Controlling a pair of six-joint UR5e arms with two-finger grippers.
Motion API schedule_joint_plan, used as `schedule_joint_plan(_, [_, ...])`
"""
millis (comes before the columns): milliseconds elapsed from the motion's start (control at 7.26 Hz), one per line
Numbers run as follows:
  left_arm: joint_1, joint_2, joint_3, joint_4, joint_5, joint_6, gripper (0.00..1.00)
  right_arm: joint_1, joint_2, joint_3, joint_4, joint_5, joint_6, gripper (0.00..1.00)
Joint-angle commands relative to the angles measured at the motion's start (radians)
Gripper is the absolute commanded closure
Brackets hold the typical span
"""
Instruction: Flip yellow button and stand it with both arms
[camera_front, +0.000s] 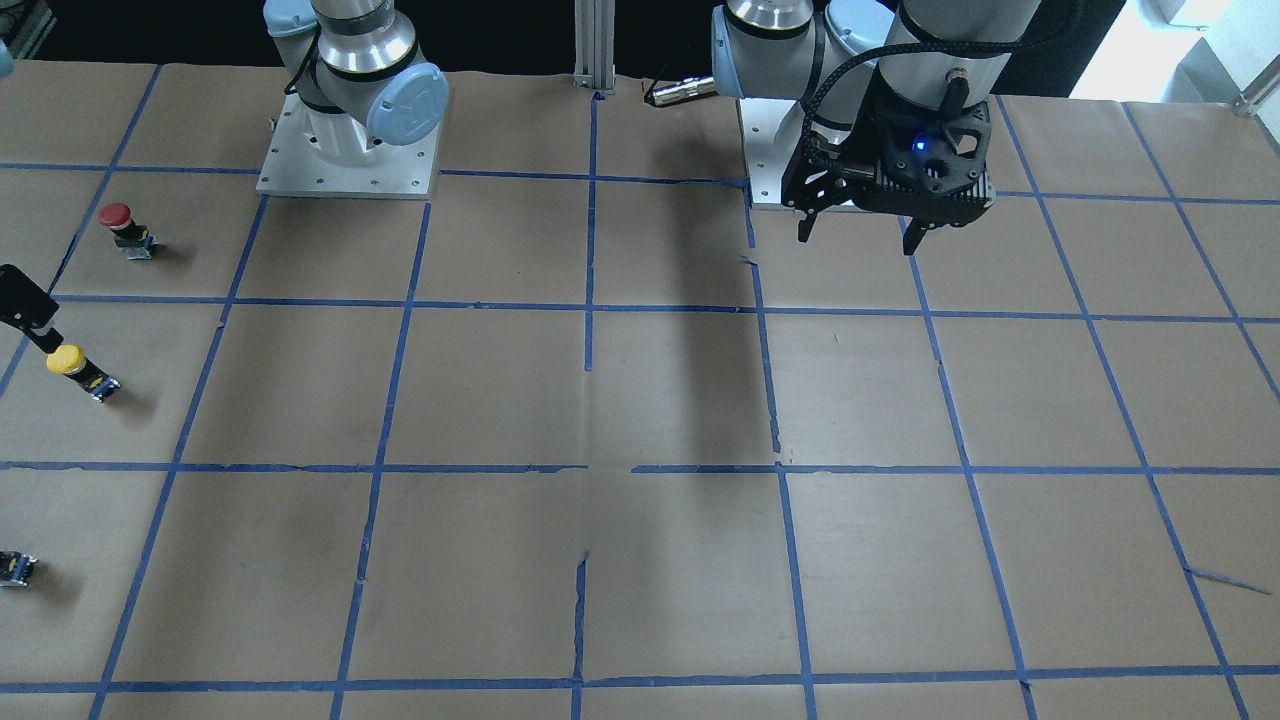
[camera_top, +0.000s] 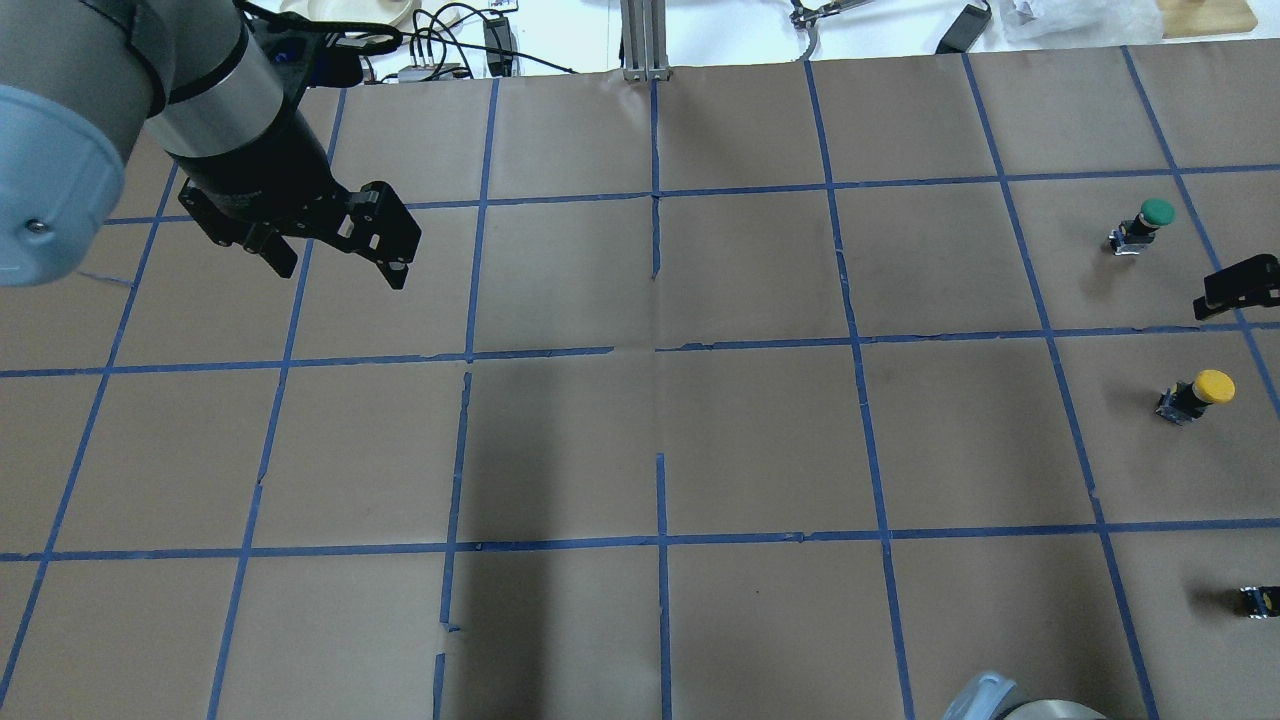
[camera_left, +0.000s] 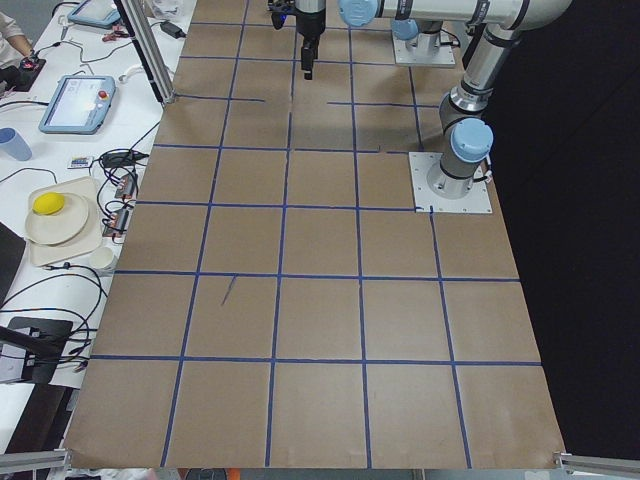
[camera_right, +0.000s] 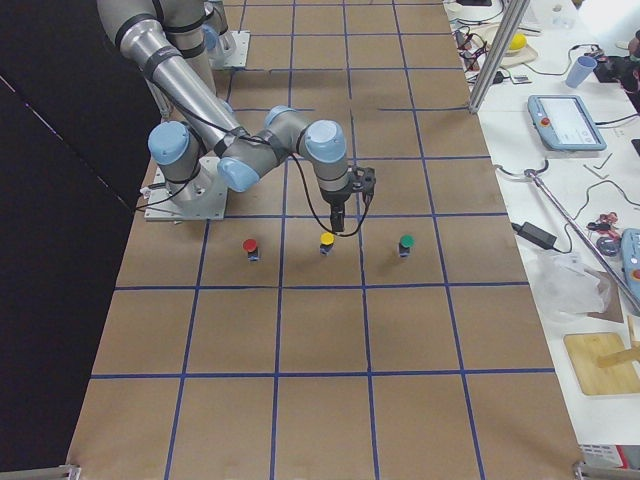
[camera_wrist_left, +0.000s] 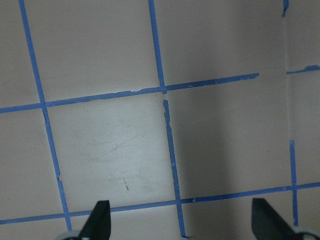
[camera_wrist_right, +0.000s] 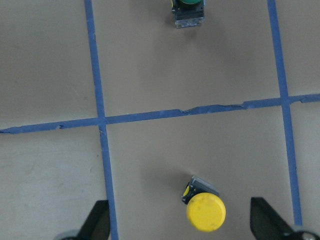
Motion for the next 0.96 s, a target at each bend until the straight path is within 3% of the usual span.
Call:
schedule_joint_plan(0, [0.016,0.005,0.004,-0.001,0.002,-0.001,0.0,0.212,-0.055,-0.165,0.305,-0.105,0.284,0.0])
schedule_joint_plan(138, [0.03,0.002,0.006,-0.001,-0.001,-0.001,0.0,0.316,-0.092,-0.21,0.388,-0.107,0.369,0.0])
schedule_joint_plan(551, [0.031,0.004,0.008,-0.005,-0.006,-0.014,0.0,0.582,-0.175,-0.236,0.476,-0.16,0.536,0.0])
schedule_joint_plan(826, [0.034,-0.001,0.006,-0.007,-0.003,-0.013,0.0,0.652,-0.249,-0.228,0.58,-0.151,0.574,0.0])
